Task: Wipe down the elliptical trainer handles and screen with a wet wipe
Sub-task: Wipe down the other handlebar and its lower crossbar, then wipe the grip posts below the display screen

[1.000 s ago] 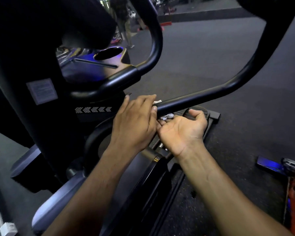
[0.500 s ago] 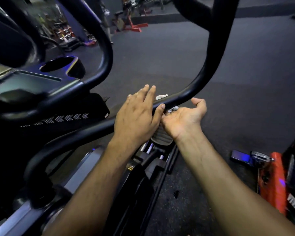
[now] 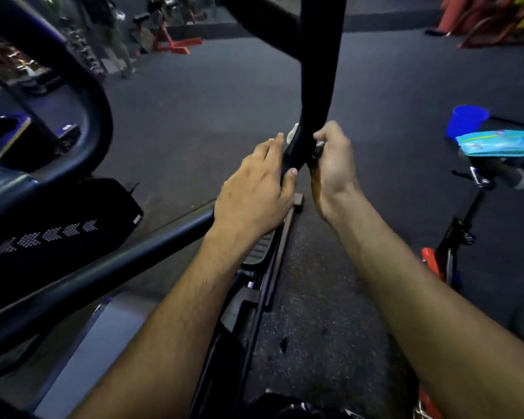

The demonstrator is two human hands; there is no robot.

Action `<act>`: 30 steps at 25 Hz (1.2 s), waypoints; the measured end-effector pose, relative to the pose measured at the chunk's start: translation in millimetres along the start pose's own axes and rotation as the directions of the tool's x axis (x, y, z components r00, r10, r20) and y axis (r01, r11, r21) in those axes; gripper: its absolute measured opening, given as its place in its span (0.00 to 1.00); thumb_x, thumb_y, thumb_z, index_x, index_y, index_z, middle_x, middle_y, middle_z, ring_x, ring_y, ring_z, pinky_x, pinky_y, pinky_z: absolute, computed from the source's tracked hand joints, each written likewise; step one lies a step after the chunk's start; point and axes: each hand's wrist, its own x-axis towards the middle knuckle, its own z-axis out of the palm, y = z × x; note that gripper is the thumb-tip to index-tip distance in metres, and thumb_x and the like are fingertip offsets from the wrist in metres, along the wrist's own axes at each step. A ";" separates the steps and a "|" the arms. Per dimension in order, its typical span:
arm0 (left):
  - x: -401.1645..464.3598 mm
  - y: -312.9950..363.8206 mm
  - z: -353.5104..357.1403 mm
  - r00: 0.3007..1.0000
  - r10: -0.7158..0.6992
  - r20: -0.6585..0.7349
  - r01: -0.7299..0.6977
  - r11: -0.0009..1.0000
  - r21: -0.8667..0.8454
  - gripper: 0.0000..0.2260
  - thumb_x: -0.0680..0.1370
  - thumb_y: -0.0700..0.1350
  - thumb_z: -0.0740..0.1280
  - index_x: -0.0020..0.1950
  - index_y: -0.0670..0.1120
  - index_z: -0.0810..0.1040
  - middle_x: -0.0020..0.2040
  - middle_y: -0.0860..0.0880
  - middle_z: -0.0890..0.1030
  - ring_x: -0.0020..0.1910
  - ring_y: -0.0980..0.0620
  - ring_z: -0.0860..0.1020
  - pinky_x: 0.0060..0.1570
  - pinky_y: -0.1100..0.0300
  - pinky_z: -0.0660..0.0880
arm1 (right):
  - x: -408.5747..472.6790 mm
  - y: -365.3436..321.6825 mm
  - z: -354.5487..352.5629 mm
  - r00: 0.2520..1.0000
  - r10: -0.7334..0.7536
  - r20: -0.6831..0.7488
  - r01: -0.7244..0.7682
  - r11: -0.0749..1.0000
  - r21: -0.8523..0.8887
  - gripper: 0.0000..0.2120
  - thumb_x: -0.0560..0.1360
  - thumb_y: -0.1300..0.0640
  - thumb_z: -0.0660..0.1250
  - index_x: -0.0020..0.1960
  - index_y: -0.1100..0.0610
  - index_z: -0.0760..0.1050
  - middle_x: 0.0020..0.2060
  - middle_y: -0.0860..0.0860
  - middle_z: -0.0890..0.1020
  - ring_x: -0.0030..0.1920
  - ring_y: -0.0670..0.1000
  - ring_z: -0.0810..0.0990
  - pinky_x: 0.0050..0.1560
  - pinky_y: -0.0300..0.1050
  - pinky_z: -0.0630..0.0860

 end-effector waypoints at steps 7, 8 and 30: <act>26.2 30.3 38.5 0.915 -0.045 -0.401 -0.207 0.801 -0.562 0.22 0.78 0.31 0.64 0.72 0.38 0.72 0.67 0.42 0.74 0.67 0.46 0.74 0.70 0.53 0.72 | 18.5 -16.2 -16.0 0.943 -0.329 0.041 0.322 0.879 -0.352 0.19 0.79 0.71 0.61 0.67 0.62 0.76 0.61 0.58 0.83 0.63 0.53 0.81 0.67 0.49 0.76; 25.4 36.2 45.4 0.891 -0.016 -0.453 -0.277 0.773 -0.572 0.20 0.77 0.30 0.64 0.69 0.37 0.73 0.65 0.42 0.75 0.65 0.46 0.75 0.68 0.50 0.73 | 19.0 -15.4 -21.4 0.931 -0.362 0.032 0.350 0.867 -0.354 0.18 0.80 0.70 0.62 0.67 0.61 0.77 0.61 0.56 0.83 0.64 0.52 0.81 0.69 0.52 0.76; 281.5 105.7 267.3 0.918 -0.397 -0.012 0.135 0.341 -0.930 0.05 0.81 0.49 0.69 0.52 0.48 0.80 0.48 0.47 0.85 0.47 0.50 0.83 0.47 0.44 0.82 | 272.4 -3.5 -225.5 0.969 -0.223 -0.104 0.174 0.920 -0.351 0.13 0.74 0.62 0.75 0.56 0.52 0.79 0.45 0.48 0.84 0.45 0.48 0.83 0.49 0.55 0.84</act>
